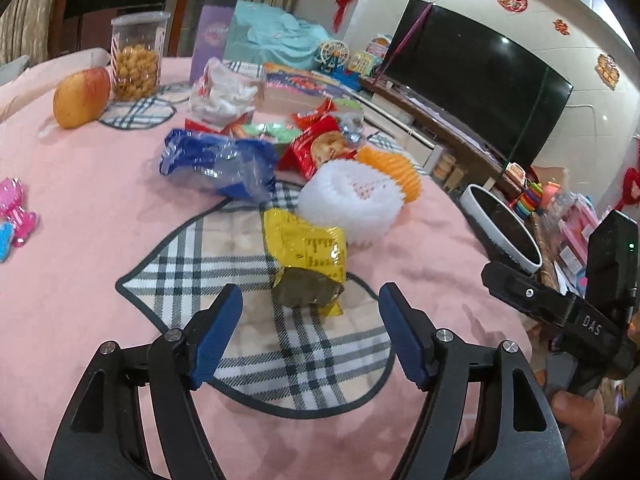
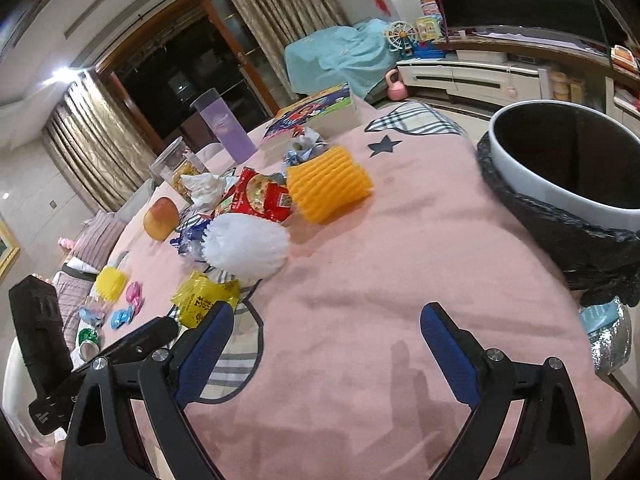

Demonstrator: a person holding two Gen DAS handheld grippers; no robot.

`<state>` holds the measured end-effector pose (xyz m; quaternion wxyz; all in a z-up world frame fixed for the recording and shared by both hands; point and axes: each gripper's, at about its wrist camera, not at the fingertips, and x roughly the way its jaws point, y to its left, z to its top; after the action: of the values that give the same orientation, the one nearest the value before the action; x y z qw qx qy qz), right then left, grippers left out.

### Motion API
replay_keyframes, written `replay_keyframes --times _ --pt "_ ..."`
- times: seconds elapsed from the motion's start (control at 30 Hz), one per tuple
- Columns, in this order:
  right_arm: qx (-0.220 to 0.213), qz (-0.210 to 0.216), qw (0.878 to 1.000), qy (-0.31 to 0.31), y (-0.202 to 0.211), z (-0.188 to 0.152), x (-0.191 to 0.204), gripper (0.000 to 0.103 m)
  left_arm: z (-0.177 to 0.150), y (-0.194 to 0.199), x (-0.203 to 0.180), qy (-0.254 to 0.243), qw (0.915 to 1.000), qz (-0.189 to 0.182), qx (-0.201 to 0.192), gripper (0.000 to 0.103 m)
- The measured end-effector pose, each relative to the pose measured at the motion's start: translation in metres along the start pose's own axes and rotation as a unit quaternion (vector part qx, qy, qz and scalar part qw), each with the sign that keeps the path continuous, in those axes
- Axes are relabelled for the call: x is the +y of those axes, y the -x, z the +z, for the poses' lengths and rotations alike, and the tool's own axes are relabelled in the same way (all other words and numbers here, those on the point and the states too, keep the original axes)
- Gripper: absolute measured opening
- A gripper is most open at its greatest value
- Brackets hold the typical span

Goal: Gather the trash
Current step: 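Grasp the yellow wrapper with the left tool while the right tool grasps the white foam net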

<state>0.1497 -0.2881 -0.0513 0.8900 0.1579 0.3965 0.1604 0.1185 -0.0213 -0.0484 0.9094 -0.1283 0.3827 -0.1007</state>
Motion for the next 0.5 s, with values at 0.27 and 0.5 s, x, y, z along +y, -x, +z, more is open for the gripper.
replay_keyframes --times 0.27,0.5 --pt "0.007 0.003 1.000 -0.003 -0.012 0.001 0.004 0.096 0.006 -0.023 0.009 0.019 0.9997 -0.007 0.016 0.070" --pt "0.016 0.023 1.000 0.015 -0.029 0.005 0.021 0.096 0.011 -0.024 0.023 0.024 0.9988 -0.037 0.020 0.017"
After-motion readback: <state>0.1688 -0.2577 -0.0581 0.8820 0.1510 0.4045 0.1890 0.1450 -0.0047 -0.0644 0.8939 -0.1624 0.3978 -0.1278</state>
